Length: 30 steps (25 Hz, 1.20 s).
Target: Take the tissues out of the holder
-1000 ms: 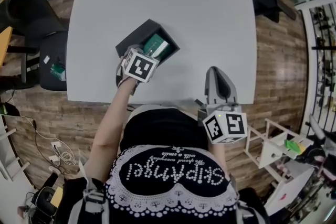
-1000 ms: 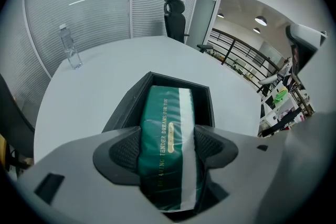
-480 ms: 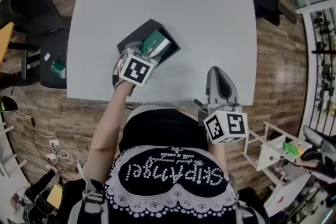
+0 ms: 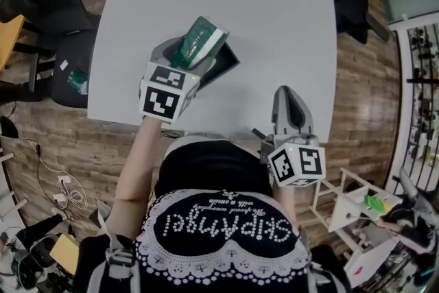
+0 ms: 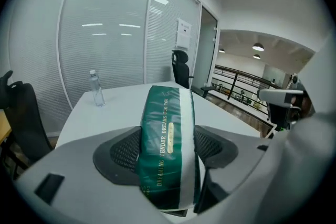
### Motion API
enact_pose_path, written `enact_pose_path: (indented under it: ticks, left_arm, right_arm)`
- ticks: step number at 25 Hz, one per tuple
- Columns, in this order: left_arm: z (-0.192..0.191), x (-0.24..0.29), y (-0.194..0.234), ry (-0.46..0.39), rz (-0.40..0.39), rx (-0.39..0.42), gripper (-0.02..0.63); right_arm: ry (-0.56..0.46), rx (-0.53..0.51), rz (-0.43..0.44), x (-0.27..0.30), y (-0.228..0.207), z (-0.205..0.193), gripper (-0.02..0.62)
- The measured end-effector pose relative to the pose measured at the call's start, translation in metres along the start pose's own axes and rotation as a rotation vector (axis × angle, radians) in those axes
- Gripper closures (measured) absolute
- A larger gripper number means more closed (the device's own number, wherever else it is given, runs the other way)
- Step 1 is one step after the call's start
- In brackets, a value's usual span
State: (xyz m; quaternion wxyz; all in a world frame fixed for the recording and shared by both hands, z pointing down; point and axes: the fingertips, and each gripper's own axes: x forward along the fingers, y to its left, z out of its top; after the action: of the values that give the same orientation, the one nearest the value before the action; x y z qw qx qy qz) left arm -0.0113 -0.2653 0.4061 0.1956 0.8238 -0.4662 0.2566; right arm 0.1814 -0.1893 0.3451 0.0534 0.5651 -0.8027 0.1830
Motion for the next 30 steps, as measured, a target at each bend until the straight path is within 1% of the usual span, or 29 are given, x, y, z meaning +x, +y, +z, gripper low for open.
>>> enact_pose_path:
  ticks: [4, 11, 18, 24, 27, 30]
  left_arm:
    - [0.026, -0.025, 0.002, -0.11, 0.042, -0.018, 0.272]
    - [0.054, -0.066, 0.005, -0.272, 0.11, -0.025, 0.272]
    - [0.066, -0.101, 0.012, -0.374, 0.135, -0.051, 0.272]
    - [0.079, -0.137, 0.018, -0.473, 0.171, -0.056, 0.272]
    - [0.082, -0.156, 0.024, -0.528, 0.188, -0.057, 0.272]
    - [0.08, -0.173, 0.028, -0.572, 0.202, -0.069, 0.272]
  right_arm:
    - [-0.017, -0.011, 0.007, -0.005, -0.001, 0.004, 0.56]
    - [-0.054, -0.027, 0.005, -0.017, -0.002, 0.012, 0.56]
    - [-0.088, -0.034, -0.004, -0.024, 0.0, 0.024, 0.56]
    - [-0.133, -0.06, -0.021, -0.034, 0.0, 0.048, 0.559]
    - [-0.171, -0.071, -0.023, -0.038, 0.005, 0.059, 0.559]
    - [-0.191, -0.091, -0.018, -0.041, 0.011, 0.061, 0.559]
